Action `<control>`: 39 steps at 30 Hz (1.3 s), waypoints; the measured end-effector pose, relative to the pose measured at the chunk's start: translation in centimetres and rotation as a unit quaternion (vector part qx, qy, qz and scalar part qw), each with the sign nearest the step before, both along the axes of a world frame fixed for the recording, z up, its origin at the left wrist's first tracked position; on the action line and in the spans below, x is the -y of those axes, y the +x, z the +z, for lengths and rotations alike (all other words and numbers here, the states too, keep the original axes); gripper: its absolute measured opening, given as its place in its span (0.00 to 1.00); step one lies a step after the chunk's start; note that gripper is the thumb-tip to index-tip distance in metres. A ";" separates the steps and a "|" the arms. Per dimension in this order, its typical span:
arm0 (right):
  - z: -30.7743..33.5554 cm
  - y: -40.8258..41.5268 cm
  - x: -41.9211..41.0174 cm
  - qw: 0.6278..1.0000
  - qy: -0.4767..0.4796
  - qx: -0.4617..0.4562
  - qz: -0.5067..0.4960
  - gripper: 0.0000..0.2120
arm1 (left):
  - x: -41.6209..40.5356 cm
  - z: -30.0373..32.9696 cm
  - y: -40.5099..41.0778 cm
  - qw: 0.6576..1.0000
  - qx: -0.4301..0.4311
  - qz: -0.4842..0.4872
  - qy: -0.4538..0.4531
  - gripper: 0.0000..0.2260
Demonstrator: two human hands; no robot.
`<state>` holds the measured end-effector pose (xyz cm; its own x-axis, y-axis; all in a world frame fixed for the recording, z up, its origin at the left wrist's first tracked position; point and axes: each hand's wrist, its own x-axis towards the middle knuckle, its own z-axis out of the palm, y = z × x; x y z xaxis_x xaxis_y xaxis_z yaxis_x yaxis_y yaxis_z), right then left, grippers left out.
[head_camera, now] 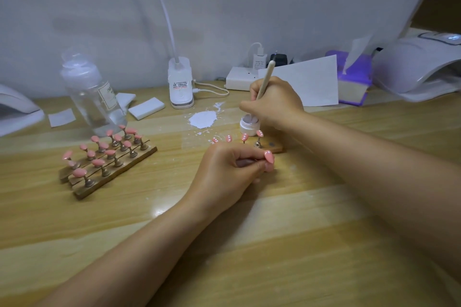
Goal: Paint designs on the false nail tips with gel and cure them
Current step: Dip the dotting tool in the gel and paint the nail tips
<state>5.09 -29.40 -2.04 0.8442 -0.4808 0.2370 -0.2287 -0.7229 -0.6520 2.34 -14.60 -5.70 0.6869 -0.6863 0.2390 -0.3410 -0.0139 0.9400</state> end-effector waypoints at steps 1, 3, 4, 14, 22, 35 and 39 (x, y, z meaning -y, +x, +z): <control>0.0 0.0 0.1 1.000 0.003 0.003 -0.001 0.14 | 0.0 0.0 0.0 1.000 -0.001 0.000 0.000 0.08; 0.0 0.0 0.1 1.000 0.001 -0.005 0.004 0.14 | 0.0 0.0 0.0 1.000 -0.004 -0.001 0.002 0.11; 0.0 0.0 0.1 1.000 0.006 -0.004 0.005 0.14 | 0.0 0.0 0.0 1.000 -0.004 -0.003 0.004 0.12; 0.1 -0.9 0.0 0.988 0.088 0.124 -0.013 0.19 | 0.0 0.1 -0.1 1.000 0.000 0.000 0.006 0.11; -0.6 -8.5 -2.5 0.883 0.384 0.260 0.078 0.16 | 0.0 0.0 0.0 1.000 0.021 0.003 0.008 0.09; -2.4 -9.1 -3.1 0.891 0.352 0.269 0.100 0.20 | 0.1 0.0 0.1 0.999 0.053 -0.003 0.010 0.05; -2.4 -9.0 -3.3 0.889 0.364 0.250 0.118 0.20 | 0.0 0.0 0.1 0.998 0.055 -0.007 0.019 0.08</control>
<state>-3.91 -26.10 -4.44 0.8193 -0.4829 0.3092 0.3232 -0.0565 -0.9447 2.44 -14.59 -5.67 0.6482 -0.7058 0.2858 -0.4418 -0.0430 0.8961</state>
